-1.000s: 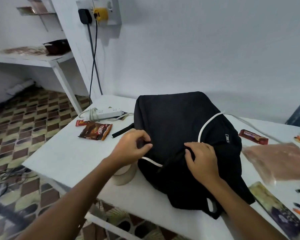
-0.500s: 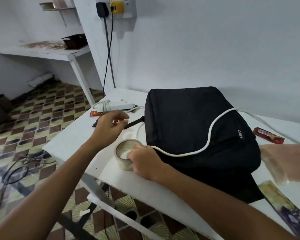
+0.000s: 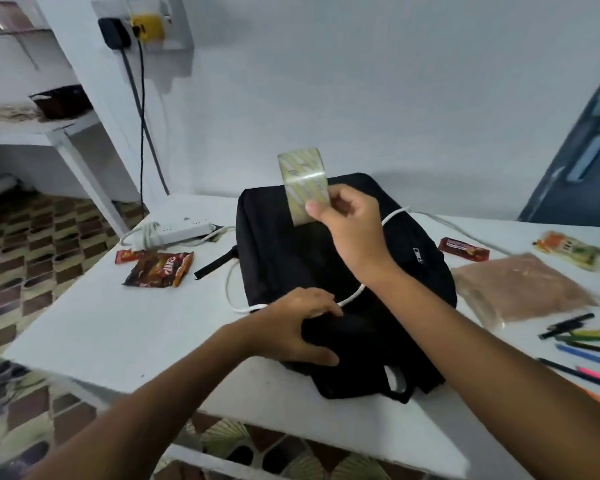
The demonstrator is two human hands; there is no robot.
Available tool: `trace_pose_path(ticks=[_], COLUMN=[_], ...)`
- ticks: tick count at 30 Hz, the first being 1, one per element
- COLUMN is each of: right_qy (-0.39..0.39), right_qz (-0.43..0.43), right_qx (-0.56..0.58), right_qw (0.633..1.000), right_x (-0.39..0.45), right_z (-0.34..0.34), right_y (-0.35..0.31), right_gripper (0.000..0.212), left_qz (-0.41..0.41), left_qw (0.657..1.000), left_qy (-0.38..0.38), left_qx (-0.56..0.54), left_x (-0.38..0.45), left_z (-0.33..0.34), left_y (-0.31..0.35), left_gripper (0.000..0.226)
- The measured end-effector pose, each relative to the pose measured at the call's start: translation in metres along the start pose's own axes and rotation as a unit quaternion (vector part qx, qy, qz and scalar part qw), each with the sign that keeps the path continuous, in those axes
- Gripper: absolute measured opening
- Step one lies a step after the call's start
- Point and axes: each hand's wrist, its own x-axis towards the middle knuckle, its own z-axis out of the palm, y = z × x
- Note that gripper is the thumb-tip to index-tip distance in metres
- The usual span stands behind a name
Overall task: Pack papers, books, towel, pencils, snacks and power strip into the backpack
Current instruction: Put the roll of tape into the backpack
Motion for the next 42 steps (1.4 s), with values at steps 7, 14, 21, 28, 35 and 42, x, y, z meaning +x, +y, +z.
trace_pose_path(ticks=[7,14,21,28,35,42], right_qy=[-0.008,-0.328,-0.221,-0.031,0.019,0.003], right_qz=[0.089,0.149,0.34,0.453,0.443,0.416], right_qx=[0.108,0.201,0.062,0.226,0.181,0.063], right_qw=[0.99,0.911,0.912,0.862,0.878,0.907], right_x=[-0.012,-0.013,-0.014,-0.001,0.035,0.056], right_z=[-0.04,-0.08,-0.072,-0.031,0.008,0.046], right_y=[-0.006,-0.015,0.018,0.058,0.055,0.051], right_gripper=[0.026,0.058,0.032,0.034,0.02,0.022], left_qz=[-0.036,-0.005,0.003,0.043,0.064,0.067], left_qw=[0.998,0.975,0.953,0.941,0.944,0.951], left_qy=[-0.04,0.161,0.299,0.331,0.321,0.301], left_qx=[0.044,-0.154,0.039,0.054,0.047,0.014], left_x=[0.053,0.042,0.06,0.065,0.066,0.066], left_z=[-0.012,-0.095,-0.157,-0.159,-0.16,-0.164], left_y=[0.009,0.017,0.035,0.051,0.064,0.067], left_gripper=[0.016,0.016,0.031,0.029,0.02,0.025])
